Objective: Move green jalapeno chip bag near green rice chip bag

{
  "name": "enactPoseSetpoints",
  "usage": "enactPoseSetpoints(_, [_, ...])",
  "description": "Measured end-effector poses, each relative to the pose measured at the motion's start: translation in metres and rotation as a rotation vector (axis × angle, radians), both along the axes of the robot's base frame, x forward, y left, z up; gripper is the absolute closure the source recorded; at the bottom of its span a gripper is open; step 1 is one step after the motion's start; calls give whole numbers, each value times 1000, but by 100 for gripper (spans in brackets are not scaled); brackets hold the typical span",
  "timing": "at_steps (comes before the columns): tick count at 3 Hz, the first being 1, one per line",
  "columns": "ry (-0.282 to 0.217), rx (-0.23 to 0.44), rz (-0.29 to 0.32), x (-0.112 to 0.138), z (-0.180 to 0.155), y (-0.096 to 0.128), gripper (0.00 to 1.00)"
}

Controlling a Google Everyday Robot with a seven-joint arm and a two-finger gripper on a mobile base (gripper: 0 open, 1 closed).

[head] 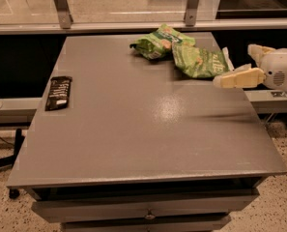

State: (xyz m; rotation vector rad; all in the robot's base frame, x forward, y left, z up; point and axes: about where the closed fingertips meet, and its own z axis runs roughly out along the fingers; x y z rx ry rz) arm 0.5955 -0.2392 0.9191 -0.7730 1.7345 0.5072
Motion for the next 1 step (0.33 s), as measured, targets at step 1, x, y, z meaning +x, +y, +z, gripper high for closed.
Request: enactPoseSetpoints(1, [-7,-9,32,-7,11,0,0])
